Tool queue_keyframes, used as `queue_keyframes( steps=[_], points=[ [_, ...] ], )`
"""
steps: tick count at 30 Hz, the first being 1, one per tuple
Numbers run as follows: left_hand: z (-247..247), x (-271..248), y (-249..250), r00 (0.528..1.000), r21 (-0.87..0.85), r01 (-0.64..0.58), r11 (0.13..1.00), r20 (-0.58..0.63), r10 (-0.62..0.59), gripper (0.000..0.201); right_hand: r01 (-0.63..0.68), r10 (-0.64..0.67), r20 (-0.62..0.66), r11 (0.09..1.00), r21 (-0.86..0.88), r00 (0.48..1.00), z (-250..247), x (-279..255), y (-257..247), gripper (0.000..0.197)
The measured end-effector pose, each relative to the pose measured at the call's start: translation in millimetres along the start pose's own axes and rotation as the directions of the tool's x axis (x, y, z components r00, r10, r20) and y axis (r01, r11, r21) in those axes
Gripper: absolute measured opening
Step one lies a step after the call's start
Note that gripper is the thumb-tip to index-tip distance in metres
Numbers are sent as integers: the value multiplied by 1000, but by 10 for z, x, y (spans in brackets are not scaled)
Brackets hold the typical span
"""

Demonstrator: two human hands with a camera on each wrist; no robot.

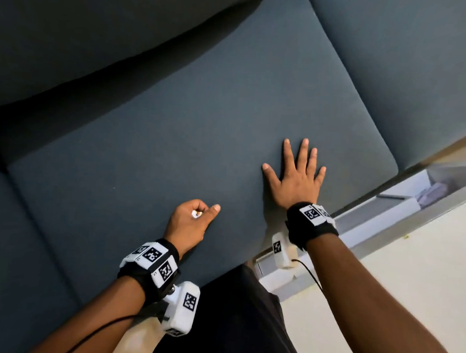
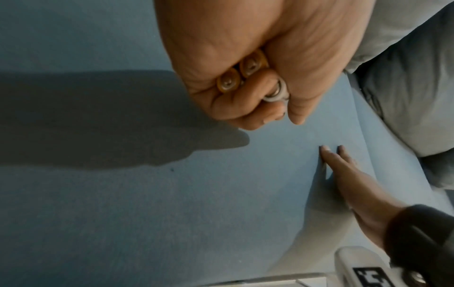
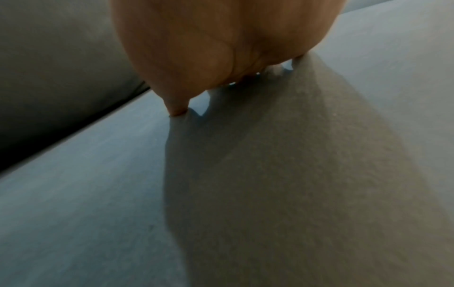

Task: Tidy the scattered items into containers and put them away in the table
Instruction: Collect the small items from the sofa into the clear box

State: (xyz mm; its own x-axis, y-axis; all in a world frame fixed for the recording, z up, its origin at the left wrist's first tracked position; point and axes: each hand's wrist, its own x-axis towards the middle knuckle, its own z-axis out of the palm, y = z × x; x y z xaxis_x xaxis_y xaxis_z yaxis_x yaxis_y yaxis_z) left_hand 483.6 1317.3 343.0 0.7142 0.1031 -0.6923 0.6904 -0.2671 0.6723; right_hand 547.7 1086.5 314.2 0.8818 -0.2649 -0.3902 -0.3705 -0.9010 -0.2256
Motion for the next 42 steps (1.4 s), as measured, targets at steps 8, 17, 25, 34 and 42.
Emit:
queue_keyframes(
  steps=[8, 17, 25, 34, 42],
  points=[
    [401, -131, -76, 993, 34, -90, 995, 76, 87, 36, 88, -99, 79, 988, 130, 992, -170, -167, 214, 72],
    [1121, -872, -810, 988, 124, -149, 981, 69, 141, 36, 162, -191, 134, 967, 198, 972, 420, -2058, 1706, 46],
    [1949, -1981, -1710, 985, 147, -137, 980, 120, 120, 35, 161, -170, 343, 985, 57, 924, 801, -3540, 3145, 50],
    [2410, -3042, -2457, 991, 152, -100, 983, 103, 85, 31, 110, -150, 326, 984, 137, 933, 1027, -4401, 3880, 56],
    [2696, -3929, -3131, 986, 162, -158, 974, -30, 165, 32, 146, -174, 260, 981, 124, 950, 1178, -4768, 4165, 47]
  ],
)
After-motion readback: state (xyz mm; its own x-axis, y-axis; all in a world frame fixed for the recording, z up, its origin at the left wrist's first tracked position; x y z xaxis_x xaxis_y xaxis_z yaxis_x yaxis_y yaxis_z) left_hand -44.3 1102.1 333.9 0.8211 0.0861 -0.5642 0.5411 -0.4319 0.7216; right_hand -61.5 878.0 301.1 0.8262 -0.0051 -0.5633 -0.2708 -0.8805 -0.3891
